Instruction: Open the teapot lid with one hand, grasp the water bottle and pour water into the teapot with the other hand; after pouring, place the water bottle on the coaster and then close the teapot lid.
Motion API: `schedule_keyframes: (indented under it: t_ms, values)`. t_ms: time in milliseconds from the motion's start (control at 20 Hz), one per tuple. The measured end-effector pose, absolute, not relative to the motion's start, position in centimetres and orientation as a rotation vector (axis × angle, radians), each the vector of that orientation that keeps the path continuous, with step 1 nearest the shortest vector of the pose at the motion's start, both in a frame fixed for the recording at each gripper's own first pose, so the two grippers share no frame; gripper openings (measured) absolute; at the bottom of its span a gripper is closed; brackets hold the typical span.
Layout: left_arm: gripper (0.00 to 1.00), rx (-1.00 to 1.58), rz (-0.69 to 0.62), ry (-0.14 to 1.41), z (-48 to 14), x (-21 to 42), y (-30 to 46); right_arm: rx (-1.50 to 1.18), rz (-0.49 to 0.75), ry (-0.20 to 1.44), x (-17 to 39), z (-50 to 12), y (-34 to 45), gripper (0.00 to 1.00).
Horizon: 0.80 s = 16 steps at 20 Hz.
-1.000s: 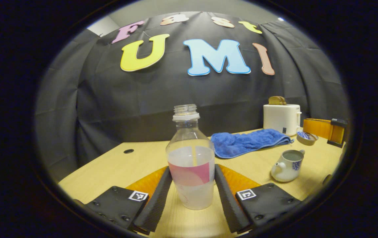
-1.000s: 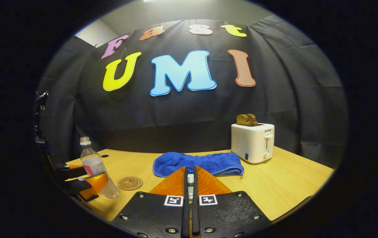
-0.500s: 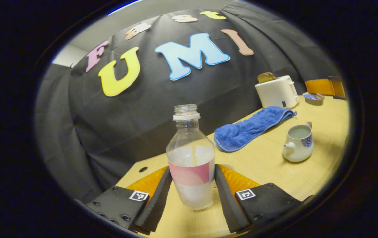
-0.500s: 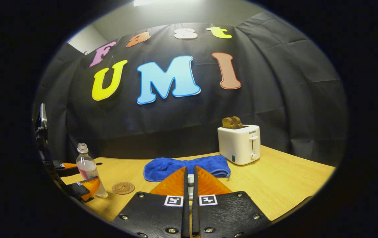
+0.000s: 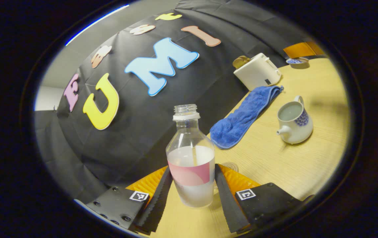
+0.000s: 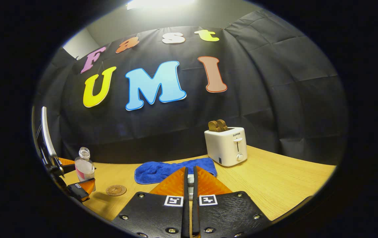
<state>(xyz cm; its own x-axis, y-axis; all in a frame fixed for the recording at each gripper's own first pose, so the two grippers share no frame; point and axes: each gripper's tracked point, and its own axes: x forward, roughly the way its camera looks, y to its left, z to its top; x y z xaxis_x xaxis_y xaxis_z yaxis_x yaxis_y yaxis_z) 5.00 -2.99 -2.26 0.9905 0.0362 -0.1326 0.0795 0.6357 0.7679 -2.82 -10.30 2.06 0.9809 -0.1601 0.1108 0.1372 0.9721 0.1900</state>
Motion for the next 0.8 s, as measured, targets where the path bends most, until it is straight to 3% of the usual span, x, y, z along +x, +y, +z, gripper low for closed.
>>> schedule_keyframes:
  t_ms: [800]
  values:
    - [0.89, 1.332, -0.108, 0.137, -2.7, 5.7, -8.1, 0.256, -0.197, -0.156, -4.0, 2.3, -12.6, 0.03]
